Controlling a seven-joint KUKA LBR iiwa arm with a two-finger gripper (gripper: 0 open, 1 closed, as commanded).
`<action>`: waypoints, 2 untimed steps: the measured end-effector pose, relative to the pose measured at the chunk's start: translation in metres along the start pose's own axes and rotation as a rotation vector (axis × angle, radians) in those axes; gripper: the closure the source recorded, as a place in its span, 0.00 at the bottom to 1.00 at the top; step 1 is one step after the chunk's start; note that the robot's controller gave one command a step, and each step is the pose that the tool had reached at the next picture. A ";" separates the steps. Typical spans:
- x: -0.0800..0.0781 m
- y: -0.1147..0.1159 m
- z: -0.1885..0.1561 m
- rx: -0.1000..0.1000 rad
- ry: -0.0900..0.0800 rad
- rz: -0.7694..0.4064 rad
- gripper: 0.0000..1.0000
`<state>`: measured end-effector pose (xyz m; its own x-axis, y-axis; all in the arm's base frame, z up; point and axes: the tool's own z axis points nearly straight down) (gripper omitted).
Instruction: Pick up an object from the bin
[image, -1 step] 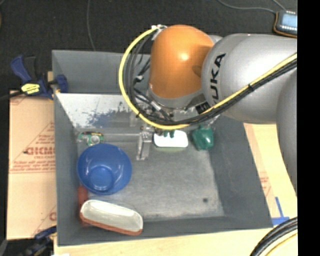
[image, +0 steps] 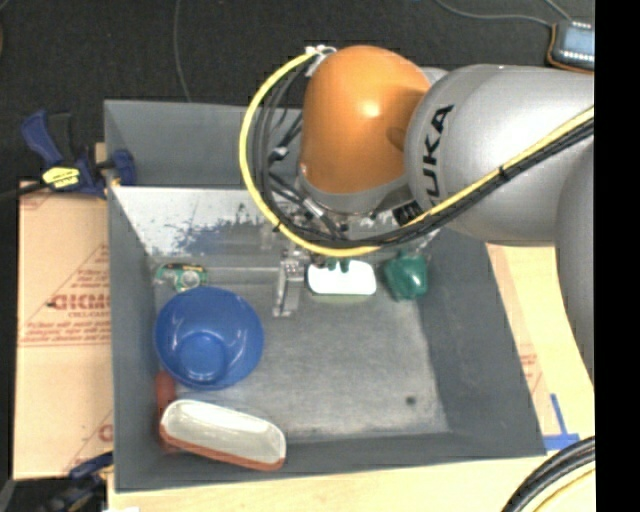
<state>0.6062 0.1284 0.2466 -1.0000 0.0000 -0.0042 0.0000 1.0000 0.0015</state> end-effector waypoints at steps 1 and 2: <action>-0.001 0.046 0.138 -0.002 -0.001 0.303 0.00; -0.003 0.061 0.085 -0.001 -0.007 0.166 0.00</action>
Offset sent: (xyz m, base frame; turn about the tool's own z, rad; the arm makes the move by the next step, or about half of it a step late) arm 0.0012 0.0620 -0.0866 0.1649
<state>0.6092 0.1890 0.1616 -0.9863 0.1649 -0.0104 0.1649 0.9863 0.0037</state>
